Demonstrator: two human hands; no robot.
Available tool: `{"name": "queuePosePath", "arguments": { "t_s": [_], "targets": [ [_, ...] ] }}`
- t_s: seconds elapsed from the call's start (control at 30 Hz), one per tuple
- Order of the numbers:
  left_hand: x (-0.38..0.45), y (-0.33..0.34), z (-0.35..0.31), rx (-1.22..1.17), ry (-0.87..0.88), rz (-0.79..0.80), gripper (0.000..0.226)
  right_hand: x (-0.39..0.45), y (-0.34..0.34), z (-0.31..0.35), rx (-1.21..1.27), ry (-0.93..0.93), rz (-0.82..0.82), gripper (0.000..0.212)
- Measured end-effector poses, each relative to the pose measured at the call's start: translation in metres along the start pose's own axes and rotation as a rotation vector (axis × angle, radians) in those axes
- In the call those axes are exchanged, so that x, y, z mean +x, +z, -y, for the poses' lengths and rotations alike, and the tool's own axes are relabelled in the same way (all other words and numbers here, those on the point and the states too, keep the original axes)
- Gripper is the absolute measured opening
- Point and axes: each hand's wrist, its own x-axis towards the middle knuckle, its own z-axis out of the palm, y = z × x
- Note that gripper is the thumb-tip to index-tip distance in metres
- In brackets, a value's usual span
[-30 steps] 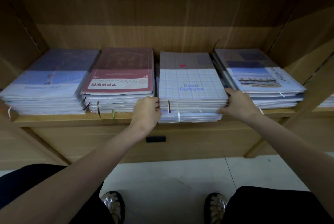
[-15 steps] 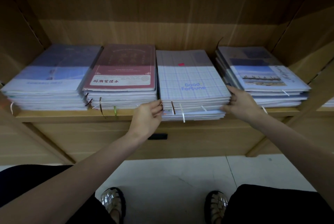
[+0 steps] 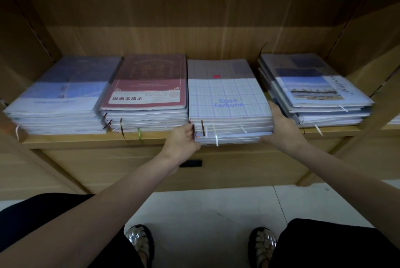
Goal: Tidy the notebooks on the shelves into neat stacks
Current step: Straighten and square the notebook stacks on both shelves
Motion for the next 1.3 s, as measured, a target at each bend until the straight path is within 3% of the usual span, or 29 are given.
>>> {"name": "queuePosePath", "arguments": {
  "t_s": [0.23, 0.37, 0.53, 0.63, 1.0, 1.3],
  "targets": [
    [-0.001, 0.005, 0.005, 0.013, 0.044, 0.046, 0.054, -0.019, -0.001, -0.008, -0.005, -0.064, -0.074, 0.092],
    [0.003, -0.001, 0.015, 0.208, 0.064, 0.047, 0.055, -0.019, -0.002, -0.010, -0.050, -0.041, -0.023, 0.095],
    [0.005, 0.004, 0.014, 0.529, 0.135, -0.071, 0.025, -0.015, -0.005, -0.014, -0.091, -0.052, 0.008, 0.096],
    [0.005, 0.006, 0.007, 0.707, 0.178, -0.114, 0.019, -0.013, -0.005, -0.013, -0.129, -0.047, 0.014, 0.097],
    [0.013, 0.015, 0.011, 0.758, 0.309, -0.205, 0.025, 0.004, -0.004, -0.021, -0.053, -0.009, -0.011, 0.098],
    [0.037, 0.038, 0.017, 0.662, 0.208, -0.346, 0.052, 0.035, 0.009, -0.033, -0.070, 0.103, -0.113, 0.096]
  ]
}}
